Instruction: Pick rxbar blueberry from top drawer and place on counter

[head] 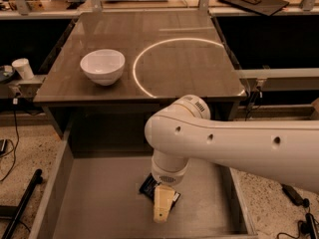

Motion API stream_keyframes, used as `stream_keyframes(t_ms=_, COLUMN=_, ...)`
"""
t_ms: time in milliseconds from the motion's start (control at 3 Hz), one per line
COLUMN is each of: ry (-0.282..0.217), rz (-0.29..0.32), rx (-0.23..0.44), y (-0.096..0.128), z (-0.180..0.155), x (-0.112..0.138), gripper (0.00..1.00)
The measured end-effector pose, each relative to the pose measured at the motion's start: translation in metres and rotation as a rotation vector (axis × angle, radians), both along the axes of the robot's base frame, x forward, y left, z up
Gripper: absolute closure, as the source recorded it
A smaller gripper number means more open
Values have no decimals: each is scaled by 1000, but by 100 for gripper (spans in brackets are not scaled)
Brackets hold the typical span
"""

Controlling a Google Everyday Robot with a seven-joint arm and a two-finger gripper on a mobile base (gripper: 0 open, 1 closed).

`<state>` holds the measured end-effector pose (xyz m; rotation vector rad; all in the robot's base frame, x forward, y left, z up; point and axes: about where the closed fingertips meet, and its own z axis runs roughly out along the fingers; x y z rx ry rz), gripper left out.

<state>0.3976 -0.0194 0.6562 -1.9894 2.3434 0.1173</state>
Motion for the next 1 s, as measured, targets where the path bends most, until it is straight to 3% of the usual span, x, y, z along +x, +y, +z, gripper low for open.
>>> stream_keyframes(t_ms=333, ry=39, rz=23, rx=9, y=13, z=-19, x=2, gripper=0)
stream_keyframes(t_ms=1000, ry=67, rz=9, rx=27, y=16, z=-37, x=17, gripper=0)
